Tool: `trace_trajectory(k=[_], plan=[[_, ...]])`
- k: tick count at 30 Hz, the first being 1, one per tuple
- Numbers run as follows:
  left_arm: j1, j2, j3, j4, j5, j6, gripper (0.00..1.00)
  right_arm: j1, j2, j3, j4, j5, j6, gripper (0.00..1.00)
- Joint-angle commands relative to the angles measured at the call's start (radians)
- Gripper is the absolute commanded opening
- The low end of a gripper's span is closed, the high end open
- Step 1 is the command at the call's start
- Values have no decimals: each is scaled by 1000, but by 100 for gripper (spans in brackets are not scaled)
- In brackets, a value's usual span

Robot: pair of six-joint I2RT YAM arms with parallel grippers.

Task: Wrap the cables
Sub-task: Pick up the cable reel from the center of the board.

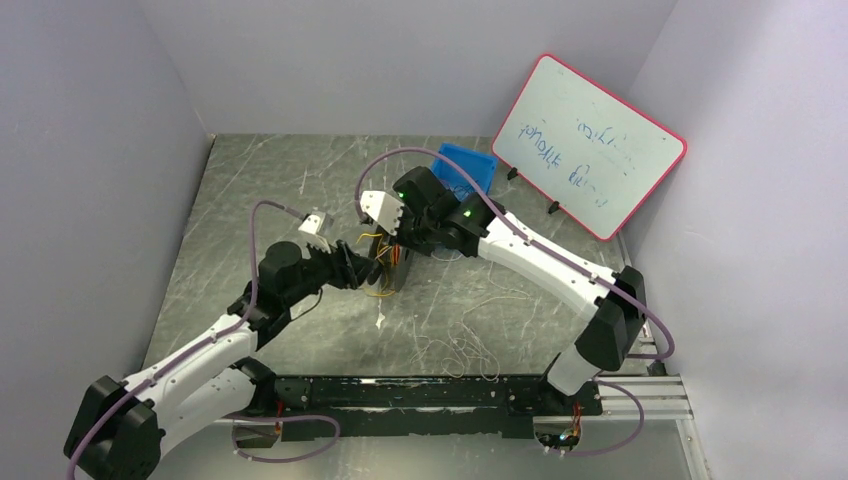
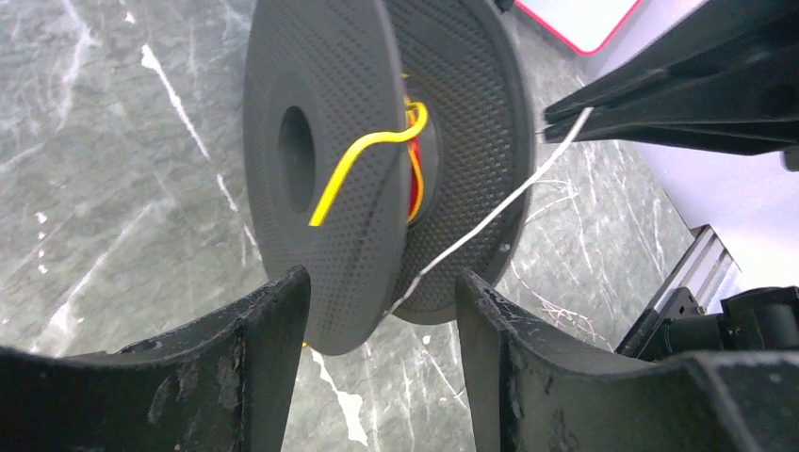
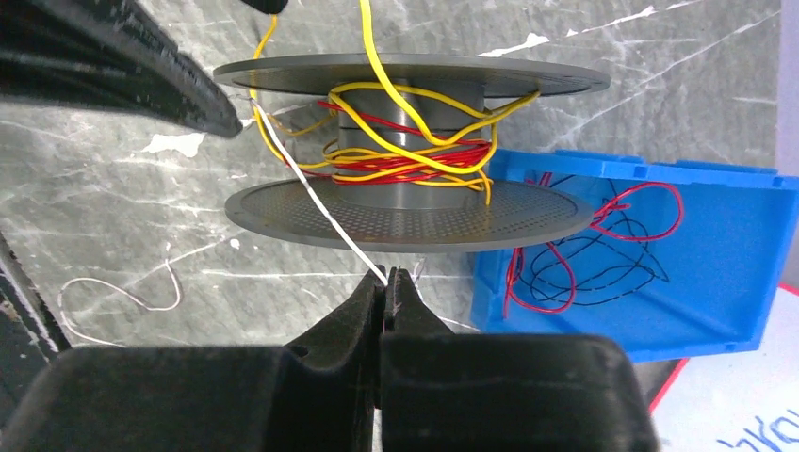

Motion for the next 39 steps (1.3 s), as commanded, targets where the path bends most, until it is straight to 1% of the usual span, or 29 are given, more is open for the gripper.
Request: trace_trajectory(k=[1,5,8,10,13,24,32,39], plan=[[-55,-1,-23,120,-82,53,62,3,20,37,-24,-13,79,0],[-144,-2,-26,122,-220,105,63,2,29,36,-35,-7,133,0],[-203,15,-11,94,-335,177,63,3,29,25,-30,-8,165,0],[-231,22,-9,86,-416,200,63,3,27,17,-28,-13,177,0],[-257,27,-19,90,-492,230,63,2,29,15,-29,-22,189,0],[-284,101,-9,119,-511,257,60,3,48,33,-32,-22,224,0],[-299,100,16,98,-518,266,60,3,69,51,-50,66,231,0],[-302,124,23,107,-527,278,60,3,73,61,-39,61,235,0]])
